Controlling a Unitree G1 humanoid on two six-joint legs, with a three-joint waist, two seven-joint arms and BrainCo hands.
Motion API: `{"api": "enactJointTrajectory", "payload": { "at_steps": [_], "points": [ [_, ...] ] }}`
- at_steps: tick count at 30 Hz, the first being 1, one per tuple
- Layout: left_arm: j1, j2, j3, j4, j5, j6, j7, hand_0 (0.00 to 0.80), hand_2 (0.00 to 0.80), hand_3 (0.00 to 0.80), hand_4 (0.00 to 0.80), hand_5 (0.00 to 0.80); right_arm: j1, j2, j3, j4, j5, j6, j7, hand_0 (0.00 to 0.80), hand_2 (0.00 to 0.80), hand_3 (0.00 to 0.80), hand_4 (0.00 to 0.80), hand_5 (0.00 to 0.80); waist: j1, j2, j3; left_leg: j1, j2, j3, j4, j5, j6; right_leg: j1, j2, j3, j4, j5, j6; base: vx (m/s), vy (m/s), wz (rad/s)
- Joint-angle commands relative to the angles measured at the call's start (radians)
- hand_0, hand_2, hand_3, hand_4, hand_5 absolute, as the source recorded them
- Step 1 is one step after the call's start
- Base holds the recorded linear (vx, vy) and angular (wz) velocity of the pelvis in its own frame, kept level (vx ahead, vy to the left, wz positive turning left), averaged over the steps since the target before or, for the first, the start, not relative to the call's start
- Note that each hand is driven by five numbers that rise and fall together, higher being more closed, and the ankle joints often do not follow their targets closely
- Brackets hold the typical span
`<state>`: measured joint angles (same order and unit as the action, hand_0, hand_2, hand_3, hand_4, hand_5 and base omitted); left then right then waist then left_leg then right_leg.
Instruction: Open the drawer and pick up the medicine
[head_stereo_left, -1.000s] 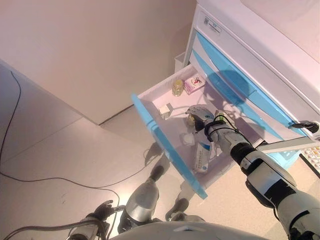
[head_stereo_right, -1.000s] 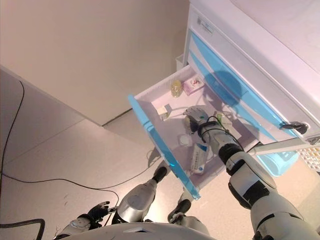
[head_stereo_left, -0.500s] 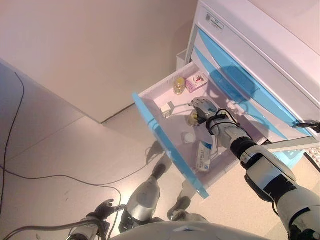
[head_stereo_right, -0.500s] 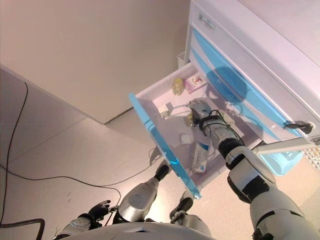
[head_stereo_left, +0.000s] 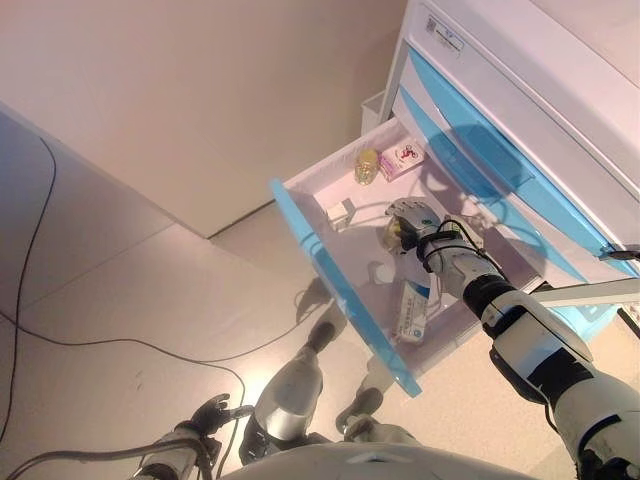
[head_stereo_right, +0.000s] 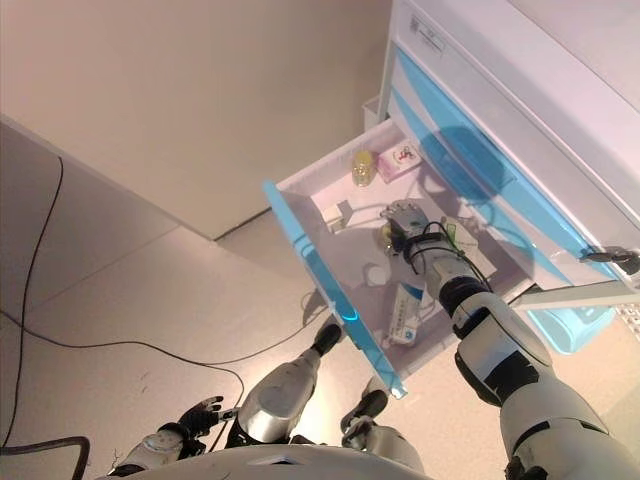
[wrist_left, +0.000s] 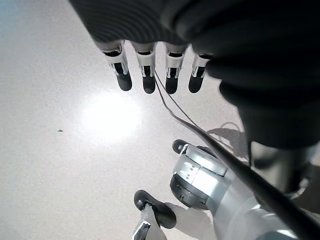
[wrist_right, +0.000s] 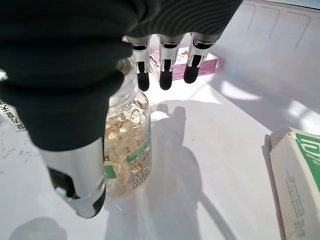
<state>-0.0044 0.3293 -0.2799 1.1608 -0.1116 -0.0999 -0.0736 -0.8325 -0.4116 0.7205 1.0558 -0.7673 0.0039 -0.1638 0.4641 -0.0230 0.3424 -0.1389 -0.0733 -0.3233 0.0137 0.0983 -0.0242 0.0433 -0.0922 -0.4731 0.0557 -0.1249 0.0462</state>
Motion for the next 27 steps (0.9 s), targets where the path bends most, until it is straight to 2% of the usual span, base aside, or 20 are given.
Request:
{"api": "enactJointTrajectory", "payload": {
  "at_steps": [1,17,18,19,25,27],
  "points": [
    [0.030,0.054,-0.049,0.001,-0.015,-0.020,-0.003,0.000,0.000,0.000,0.000,0.000,-0.061,-0.027,0.020,-0.028,0.014,0.008,-0.013,0.000,0.000,0.000,0.000,0.000,0.003,0.005,0.013,0.005,-0.061,0.027,0.038,-0.088,0.063,-0.106,-0.087,0.099,0.136,0.071,0.067,0.000,0.000,0.00],
    [0.039,0.057,-0.050,-0.001,-0.015,-0.031,0.000,0.000,0.000,0.000,0.000,0.000,-0.062,-0.028,0.007,-0.015,0.015,0.037,-0.005,0.000,0.000,0.000,0.000,0.000,0.007,0.006,0.022,0.002,-0.062,0.027,0.039,-0.089,0.066,-0.110,-0.087,0.098,0.142,0.072,0.067,0.000,0.000,0.00],
    [0.038,0.056,-0.051,0.000,-0.014,-0.031,0.000,0.000,0.000,0.000,0.000,0.000,-0.063,-0.028,0.006,-0.011,0.015,0.036,-0.005,0.075,0.075,0.075,0.075,0.075,0.007,0.006,0.022,0.002,-0.062,0.027,0.038,-0.089,0.066,-0.111,-0.087,0.098,0.143,0.072,0.067,0.000,0.000,0.00],
    [0.036,0.056,-0.052,0.000,-0.016,-0.030,0.000,0.000,0.000,0.000,0.000,0.000,-0.064,-0.028,0.005,-0.008,0.014,0.036,-0.003,0.100,0.100,0.100,0.100,0.100,0.007,0.007,0.021,0.002,-0.062,0.026,0.038,-0.089,0.066,-0.111,-0.087,0.099,0.143,0.072,0.067,0.000,0.000,0.00],
    [0.036,0.057,-0.054,-0.001,-0.013,-0.028,-0.003,0.000,0.000,0.000,0.000,0.000,-0.056,-0.029,0.001,0.000,0.008,0.044,0.003,0.056,0.056,0.056,0.056,0.056,0.005,0.010,0.021,0.004,-0.064,0.026,0.041,-0.091,0.068,-0.113,-0.088,0.099,0.146,0.071,0.067,0.000,0.000,0.00],
    [0.037,0.057,-0.054,0.000,-0.010,-0.028,-0.002,0.000,0.000,0.000,0.000,0.000,-0.053,-0.028,-0.001,0.005,0.009,0.045,0.004,0.069,0.069,0.069,0.069,0.069,0.006,0.010,0.020,0.005,-0.064,0.026,0.041,-0.092,0.068,-0.111,-0.088,0.099,0.146,0.071,0.066,0.000,0.000,0.00]
  ]
}}
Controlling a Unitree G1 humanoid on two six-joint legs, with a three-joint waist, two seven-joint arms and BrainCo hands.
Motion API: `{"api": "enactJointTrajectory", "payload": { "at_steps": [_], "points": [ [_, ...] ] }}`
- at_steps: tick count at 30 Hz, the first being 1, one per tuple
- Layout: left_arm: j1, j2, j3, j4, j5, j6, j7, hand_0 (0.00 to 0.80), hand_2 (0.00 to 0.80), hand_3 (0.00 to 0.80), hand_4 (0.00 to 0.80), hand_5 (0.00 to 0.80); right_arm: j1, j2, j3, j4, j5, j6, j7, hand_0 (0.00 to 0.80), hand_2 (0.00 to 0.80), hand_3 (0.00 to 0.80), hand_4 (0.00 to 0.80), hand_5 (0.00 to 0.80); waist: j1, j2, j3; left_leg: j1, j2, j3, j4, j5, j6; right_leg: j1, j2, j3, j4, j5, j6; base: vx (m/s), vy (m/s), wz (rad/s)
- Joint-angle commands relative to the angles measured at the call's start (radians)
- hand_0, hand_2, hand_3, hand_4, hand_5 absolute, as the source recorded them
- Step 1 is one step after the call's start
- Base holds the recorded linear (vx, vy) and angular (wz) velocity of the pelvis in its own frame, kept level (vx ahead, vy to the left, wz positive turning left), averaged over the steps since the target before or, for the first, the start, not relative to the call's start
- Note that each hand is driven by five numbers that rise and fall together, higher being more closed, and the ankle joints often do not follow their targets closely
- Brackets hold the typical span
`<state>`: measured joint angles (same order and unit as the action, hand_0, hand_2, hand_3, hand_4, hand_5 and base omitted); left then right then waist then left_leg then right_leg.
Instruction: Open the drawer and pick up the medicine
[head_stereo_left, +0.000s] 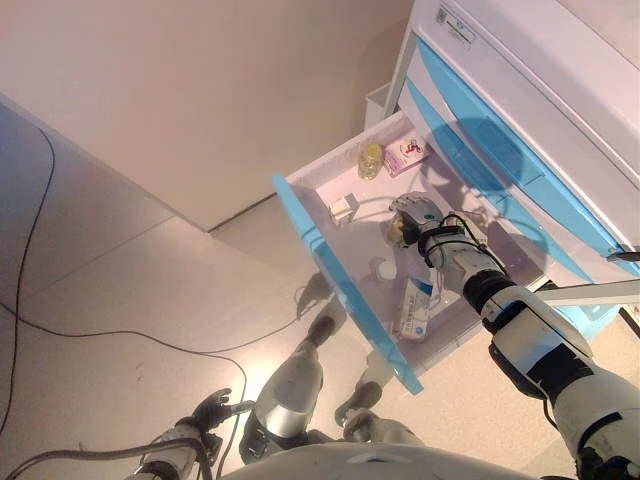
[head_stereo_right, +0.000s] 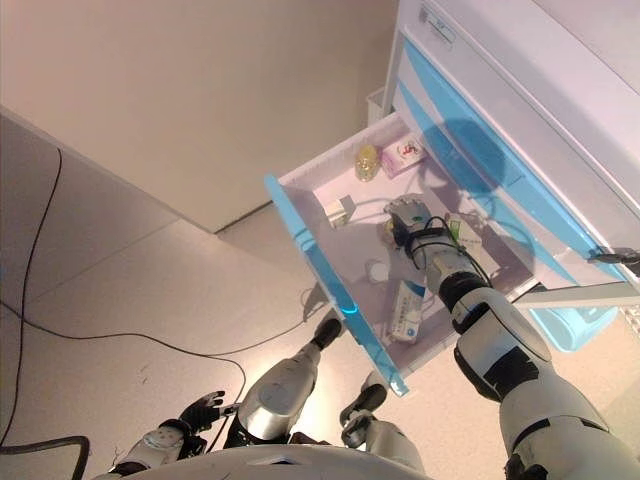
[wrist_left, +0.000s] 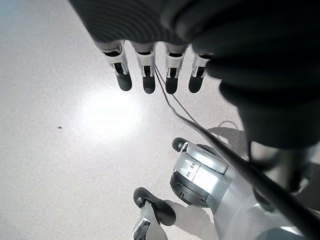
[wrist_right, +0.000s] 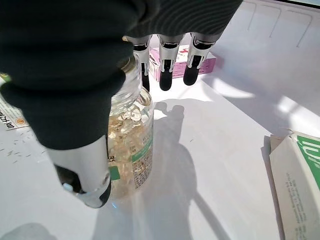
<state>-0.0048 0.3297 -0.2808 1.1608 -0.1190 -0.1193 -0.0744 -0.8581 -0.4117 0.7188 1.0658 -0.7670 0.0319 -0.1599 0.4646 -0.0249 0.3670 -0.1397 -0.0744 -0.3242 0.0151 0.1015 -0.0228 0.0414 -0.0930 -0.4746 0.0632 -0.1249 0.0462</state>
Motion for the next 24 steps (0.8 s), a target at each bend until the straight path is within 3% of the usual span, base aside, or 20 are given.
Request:
{"api": "enactJointTrajectory", "payload": {
  "at_steps": [1,3,4,5,6,7,8,24],
  "points": [
    [0.037,0.057,-0.053,0.000,-0.002,-0.010,-0.002,0.000,0.000,0.000,0.000,0.000,-0.026,-0.027,0.000,-0.003,0.006,0.016,0.001,0.072,0.072,0.072,0.072,0.072,0.005,0.011,-0.005,0.006,-0.062,0.027,0.040,-0.095,0.066,-0.110,-0.088,0.100,0.139,0.071,0.067,0.000,0.000,0.00],
    [0.037,0.056,-0.054,-0.001,-0.001,-0.010,-0.001,0.000,0.000,0.000,0.000,0.000,-0.022,-0.026,-0.001,-0.002,0.004,0.017,0.002,0.094,0.094,0.094,0.094,0.094,0.005,0.012,-0.004,0.006,-0.062,0.028,0.041,-0.096,0.066,-0.110,-0.088,0.100,0.140,0.072,0.067,0.000,0.000,0.00],
    [0.039,0.056,-0.053,-0.002,0.000,-0.011,-0.002,0.000,0.000,0.000,0.000,0.000,-0.019,-0.026,-0.001,-0.003,0.001,0.019,0.006,0.188,0.188,0.188,0.188,0.188,0.004,0.012,-0.004,0.006,-0.063,0.028,0.042,-0.096,0.067,-0.111,-0.088,0.101,0.141,0.071,0.067,0.000,0.000,0.00],
    [0.038,0.057,-0.052,-0.001,0.002,-0.012,-0.002,0.000,0.000,0.000,0.000,0.000,-0.019,-0.025,-0.001,-0.001,0.001,0.020,0.009,0.364,0.364,0.364,0.364,0.364,0.004,0.013,-0.003,0.006,-0.063,0.027,0.042,-0.097,0.067,-0.111,-0.088,0.101,0.142,0.071,0.066,0.000,0.000,0.00],
    [0.037,0.057,-0.052,-0.001,0.002,-0.013,-0.003,0.000,0.000,0.000,0.000,0.000,-0.020,-0.024,-0.001,0.001,0.001,0.018,0.011,0.471,0.471,0.471,0.471,0.471,0.004,0.013,-0.003,0.006,-0.063,0.027,0.041,-0.096,0.067,-0.111,-0.088,0.101,0.142,0.071,0.066,0.000,0.000,0.00],
    [0.037,0.057,-0.053,-0.001,0.001,-0.013,-0.003,0.000,0.000,0.000,0.000,0.000,-0.020,-0.024,-0.001,0.002,0.001,0.017,0.010,0.737,0.737,0.737,0.737,0.737,0.004,0.013,-0.003,0.007,-0.064,0.026,0.041,-0.096,0.068,-0.111,-0.087,0.102,0.141,0.071,0.067,0.000,0.000,0.00],
    [0.036,0.057,-0.054,-0.001,0.002,-0.012,-0.002,0.000,0.000,0.000,0.000,0.000,-0.021,-0.024,0.000,0.003,-0.001,0.015,0.012,0.800,0.800,0.800,0.800,0.800,0.004,0.014,-0.003,0.007,-0.064,0.026,0.041,-0.096,0.068,-0.111,-0.088,0.101,0.142,0.070,0.066,0.000,0.000,0.00],
    [0.036,0.060,-0.045,-0.003,0.018,-0.009,0.000,0.000,0.000,0.000,0.000,0.000,-0.014,-0.035,0.010,-0.025,-0.048,-0.021,-0.010,0.800,0.800,0.800,0.800,0.800,-0.002,0.002,-0.011,0.015,-0.064,0.029,0.042,-0.100,0.070,-0.103,-0.082,0.113,0.133,0.078,0.070,-0.001,-0.002,0.00]
  ]
}}
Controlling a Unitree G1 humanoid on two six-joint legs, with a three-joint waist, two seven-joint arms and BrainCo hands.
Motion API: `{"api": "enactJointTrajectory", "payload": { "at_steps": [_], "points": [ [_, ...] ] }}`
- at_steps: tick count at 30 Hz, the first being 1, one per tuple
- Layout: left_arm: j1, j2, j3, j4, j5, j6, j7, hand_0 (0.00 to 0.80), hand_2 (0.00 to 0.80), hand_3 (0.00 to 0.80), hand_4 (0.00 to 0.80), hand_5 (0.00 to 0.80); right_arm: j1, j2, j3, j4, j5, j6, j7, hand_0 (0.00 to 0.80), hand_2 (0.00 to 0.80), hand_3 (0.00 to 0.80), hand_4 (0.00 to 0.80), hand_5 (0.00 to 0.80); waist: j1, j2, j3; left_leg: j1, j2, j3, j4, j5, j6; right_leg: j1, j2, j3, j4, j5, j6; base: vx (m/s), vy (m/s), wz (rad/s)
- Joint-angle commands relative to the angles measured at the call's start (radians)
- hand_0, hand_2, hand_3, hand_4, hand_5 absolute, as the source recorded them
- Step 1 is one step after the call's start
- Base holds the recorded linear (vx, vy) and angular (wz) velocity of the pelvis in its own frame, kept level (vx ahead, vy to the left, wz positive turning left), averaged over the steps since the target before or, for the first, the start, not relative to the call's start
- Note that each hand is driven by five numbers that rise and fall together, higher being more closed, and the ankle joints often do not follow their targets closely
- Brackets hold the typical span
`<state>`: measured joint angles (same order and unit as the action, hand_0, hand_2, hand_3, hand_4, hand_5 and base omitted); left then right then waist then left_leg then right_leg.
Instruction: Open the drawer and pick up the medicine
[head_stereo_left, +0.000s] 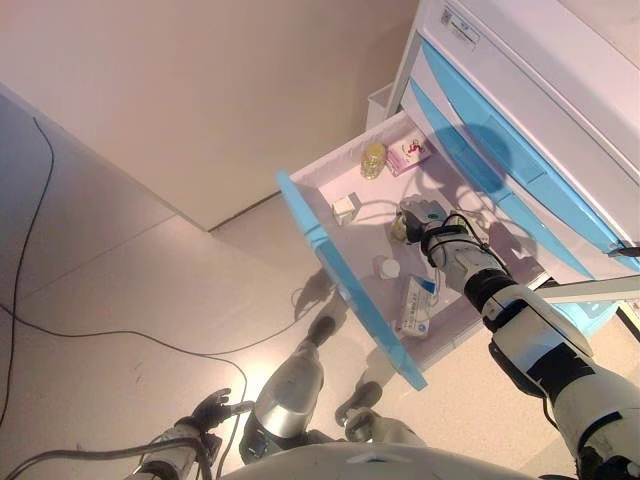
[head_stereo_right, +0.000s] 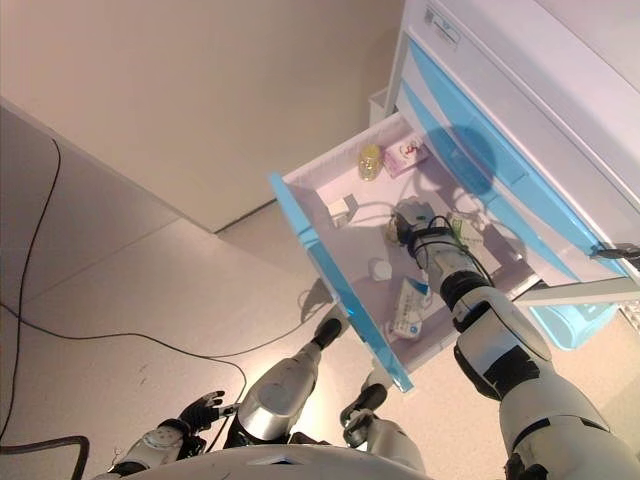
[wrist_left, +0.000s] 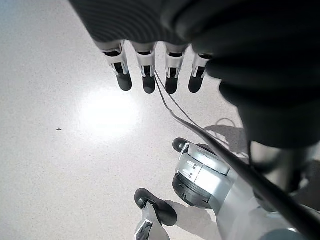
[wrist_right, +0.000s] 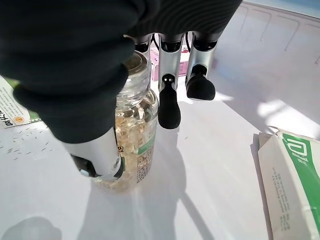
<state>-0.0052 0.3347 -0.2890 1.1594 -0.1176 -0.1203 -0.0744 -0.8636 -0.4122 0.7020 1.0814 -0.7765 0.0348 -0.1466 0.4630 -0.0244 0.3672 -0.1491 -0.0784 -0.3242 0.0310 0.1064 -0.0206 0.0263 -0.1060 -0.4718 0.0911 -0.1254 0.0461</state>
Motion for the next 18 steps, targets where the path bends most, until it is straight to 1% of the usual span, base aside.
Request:
{"api": "enactJointTrajectory", "payload": {
  "at_steps": [1,2,5,8,9,13,15,18],
  "points": [
    [0.037,0.058,-0.032,-0.002,0.020,-0.009,-0.001,0.000,0.000,0.000,0.000,0.000,-0.011,-0.040,0.032,-0.052,-0.058,-0.036,-0.029,0.800,0.800,0.800,0.800,0.800,-0.002,-0.002,-0.012,0.027,-0.059,0.031,0.026,-0.106,0.068,-0.086,-0.068,0.112,0.103,0.080,0.072,0.000,0.000,0.00],
    [0.039,0.060,-0.028,-0.003,0.022,-0.008,-0.002,0.000,0.000,0.000,0.000,0.000,-0.014,-0.046,0.038,-0.065,-0.071,-0.044,-0.028,0.800,0.800,0.800,0.800,0.800,-0.003,-0.006,-0.014,0.029,-0.058,0.031,0.025,-0.107,0.069,-0.085,-0.067,0.113,0.102,0.081,0.073,-0.017,-0.035,-0.02],
    [0.044,0.071,-0.003,-0.011,0.037,0.004,-0.002,0.000,0.000,0.000,0.000,0.000,-0.024,-0.073,0.065,-0.167,-0.103,-0.062,0.029,0.800,0.800,0.800,0.800,0.800,-0.009,-0.027,-0.022,0.037,-0.053,0.035,0.022,-0.111,0.068,-0.077,-0.062,0.122,0.092,0.087,0.077,-0.015,-0.046,-0.05],
    [0.049,0.084,0.032,-0.019,0.058,0.024,0.001,0.000,0.000,0.000,0.000,0.000,-0.016,-0.113,0.084,-0.332,-0.072,-0.059,0.158,0.800,0.800,0.800,0.800,0.800,-0.029,-0.060,-0.038,0.047,-0.045,0.040,0.016,-0.112,0.069,-0.072,-0.054,0.135,0.080,0.098,0.082,-0.010,-0.060,-0.14],
    [0.057,0.088,0.051,-0.024,0.069,0.030,0.004,0.000,0.000,0.000,0.000,0.000,-0.003,-0.132,0.083,-0.414,-0.042,-0.053,0.225,0.800,0.800,0.800,0.800,0.800,-0.036,-0.072,-0.042,0.059,-0.038,0.050,0.011,-0.117,0.068,-0.066,-0.051,0.145,0.079,0.098,0.083,-0.009,-0.054,-0.14],
    [0.059,0.104,0.099,-0.027,0.093,0.064,0.000,0.000,0.000,0.000,0.000,0.000,0.045,-0.203,0.066,-0.691,0.195,0.005,0.505,0.800,0.800,0.800,0.800,0.800,-0.082,-0.112,-0.075,0.085,-0.024,0.078,-0.010,-0.119,0.068,-0.057,-0.042,0.171,0.066,0.123,0.092,-0.002,-0.043,-0.17],
    [0.046,0.110,0.114,-0.013,0.100,0.080,-0.005,0.000,0.000,0.000,0.000,0.000,0.047,-0.250,0.048,-0.806,0.330,0.010,0.644,0.800,0.800,0.800,0.800,0.800,-0.104,-0.125,-0.095,0.101,-0.019,0.092,-0.016,-0.123,0.068,-0.050,-0.038,0.187,0.060,0.132,0.092,0.011,-0.025,-0.31],
    [0.032,0.113,0.129,0.012,0.108,0.103,-0.008,0.000,0.000,0.000,0.000,0.000,0.030,-0.324,0.018,-0.940,0.465,-0.004,0.767,0.800,0.800,0.800,0.800,0.800,-0.136,-0.137,-0.133,0.125,-0.013,0.118,-0.025,-0.130,0.065,-0.041,-0.032,0.206,0.047,0.138,0.089,0.015,0.004,-0.33]
  ]
}}
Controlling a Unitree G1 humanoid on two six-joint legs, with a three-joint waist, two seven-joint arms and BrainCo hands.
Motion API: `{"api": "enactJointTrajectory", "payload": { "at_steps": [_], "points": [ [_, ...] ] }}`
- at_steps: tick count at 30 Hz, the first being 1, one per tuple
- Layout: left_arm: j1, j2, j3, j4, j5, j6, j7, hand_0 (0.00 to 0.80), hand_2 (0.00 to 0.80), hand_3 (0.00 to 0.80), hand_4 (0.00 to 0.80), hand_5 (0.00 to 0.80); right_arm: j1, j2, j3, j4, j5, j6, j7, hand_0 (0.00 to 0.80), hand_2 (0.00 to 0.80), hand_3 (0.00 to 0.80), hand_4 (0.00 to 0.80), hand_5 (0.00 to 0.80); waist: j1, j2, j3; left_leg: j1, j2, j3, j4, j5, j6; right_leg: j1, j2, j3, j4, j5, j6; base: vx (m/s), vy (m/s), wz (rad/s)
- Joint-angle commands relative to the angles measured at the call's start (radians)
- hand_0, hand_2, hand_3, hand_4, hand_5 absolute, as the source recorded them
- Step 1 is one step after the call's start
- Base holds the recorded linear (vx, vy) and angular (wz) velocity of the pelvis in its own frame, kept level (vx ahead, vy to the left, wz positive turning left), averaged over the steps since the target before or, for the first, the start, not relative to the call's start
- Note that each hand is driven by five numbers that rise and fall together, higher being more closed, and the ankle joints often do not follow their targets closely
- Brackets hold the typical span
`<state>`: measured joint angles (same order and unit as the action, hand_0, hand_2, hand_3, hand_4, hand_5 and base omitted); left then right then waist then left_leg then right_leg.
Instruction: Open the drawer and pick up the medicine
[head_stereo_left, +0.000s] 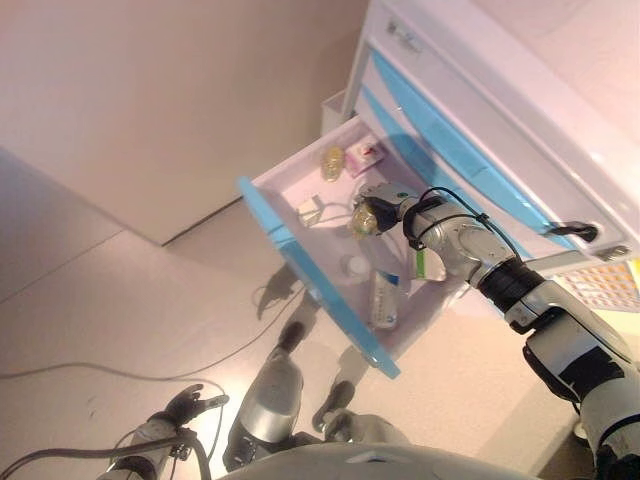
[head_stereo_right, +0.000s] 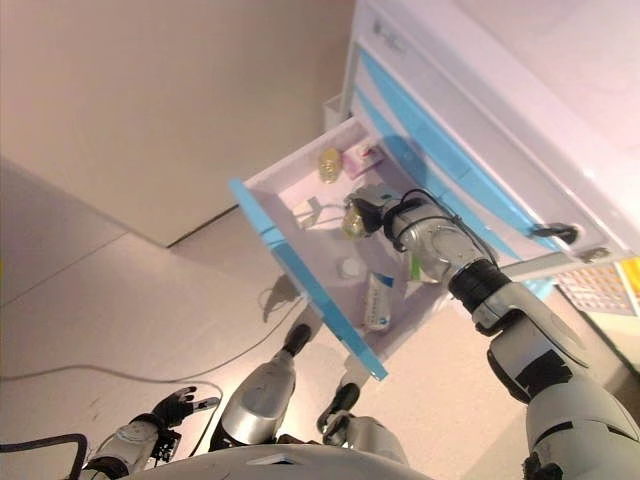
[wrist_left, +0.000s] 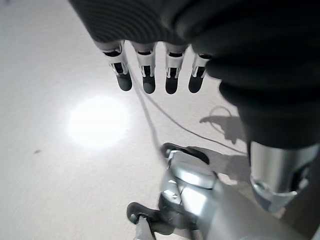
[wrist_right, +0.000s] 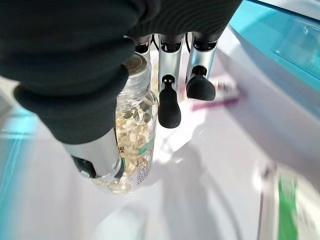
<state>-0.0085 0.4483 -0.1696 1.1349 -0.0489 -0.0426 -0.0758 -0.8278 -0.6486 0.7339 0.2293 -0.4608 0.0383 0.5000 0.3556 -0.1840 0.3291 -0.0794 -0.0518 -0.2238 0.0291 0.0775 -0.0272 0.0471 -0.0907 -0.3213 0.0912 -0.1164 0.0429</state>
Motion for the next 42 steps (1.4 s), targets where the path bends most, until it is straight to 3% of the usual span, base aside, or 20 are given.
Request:
{"api": "enactJointTrajectory", "payload": {
  "at_steps": [1,5,9,13,18,22,28,42],
  "points": [
    [0.036,-0.005,0.013,0.046,0.043,0.032,-0.002,0.000,0.000,0.000,0.000,0.000,-0.018,-0.111,-0.030,-0.119,0.194,-0.020,0.135,0.800,0.800,0.800,0.800,0.800,-0.041,0.020,-0.112,0.065,-0.037,0.030,-0.028,-0.102,0.069,-0.056,-0.045,0.063,0.040,0.129,0.090,0.024,0.024,-0.29],
    [0.038,-0.025,0.018,0.078,0.050,0.047,0.017,0.000,0.000,0.000,0.000,0.000,-0.057,-0.144,-0.110,-0.224,0.300,0.030,0.129,0.800,0.800,0.800,0.800,0.800,-0.078,0.020,-0.165,0.090,-0.031,0.067,-0.047,-0.103,0.065,-0.043,-0.037,0.087,0.025,0.131,0.086,0.022,0.045,-0.32],
    [0.042,-0.043,0.023,0.098,0.045,0.067,0.025,0.000,0.000,0.000,0.000,0.000,-0.102,-0.194,-0.225,-0.263,0.403,0.087,0.044,0.800,0.800,0.800,0.800,0.800,-0.118,0.030,-0.207,0.112,-0.025,0.107,-0.052,-0.111,0.061,-0.032,-0.031,0.113,0.018,0.126,0.079,0.013,0.057,-0.29],
    [0.045,-0.058,0.022,0.099,0.035,0.070,0.034,0.000,0.000,0.000,0.000,0.000,-0.141,-0.257,-0.316,-0.205,0.438,0.109,-0.042,0.800,0.800,0.800,0.800,0.800,-0.142,0.044,-0.236,0.137,-0.023,0.126,-0.064,-0.116,0.060,-0.008,-0.026,0.122,0.007,0.111,0.072,0.037,0.041,-0.13],
    [0.049,-0.048,0.014,0.101,0.034,0.069,0.020,0.000,0.000,0.000,0.000,0.000,-0.244,-0.335,-0.339,-0.042,0.584,0.133,-0.151,0.800,0.800,0.800,0.800,0.800,-0.149,0.051,-0.259,0.156,-0.025,0.124,-0.073,-0.116,0.058,0.018,-0.027,0.115,-0.008,0.100,0.067,0.040,0.029,-0.04],
    [0.049,-0.040,-0.008,0.108,0.011,0.078,0.011,0.000,0.000,0.000,0.000,0.000,-0.359,-0.398,-0.298,0.125,0.639,0.152,-0.206,0.800,0.800,0.800,0.800,0.800,-0.147,0.056,-0.270,0.162,-0.027,0.122,-0.079,-0.112,0.056,0.029,-0.026,0.108,-0.009,0.089,0.062,0.030,0.037,0.05],
    [0.079,-0.026,-0.028,0.104,-0.002,0.088,-0.007,0.000,0.000,0.000,0.000,0.000,-0.530,-0.464,-0.174,0.351,0.645,0.172,-0.194,0.800,0.800,0.800,0.800,0.800,-0.124,0.049,-0.271,0.166,-0.032,0.099,-0.074,-0.112,0.057,0.037,-0.028,0.091,0.000,0.077,0.054,0.041,0.022,0.14],
    [0.128,0.005,-0.040,0.073,-0.012,0.092,-0.015,0.000,0.000,0.000,0.000,0.000,-0.675,-0.430,0.022,0.660,0.415,0.191,-0.117,0.800,0.800,0.800,0.800,0.800,-0.042,0.039,-0.229,0.165,-0.044,0.029,-0.048,-0.115,0.066,0.060,-0.040,0.047,0.007,0.068,0.046,0.060,0.015,0.15]
  ]
}}
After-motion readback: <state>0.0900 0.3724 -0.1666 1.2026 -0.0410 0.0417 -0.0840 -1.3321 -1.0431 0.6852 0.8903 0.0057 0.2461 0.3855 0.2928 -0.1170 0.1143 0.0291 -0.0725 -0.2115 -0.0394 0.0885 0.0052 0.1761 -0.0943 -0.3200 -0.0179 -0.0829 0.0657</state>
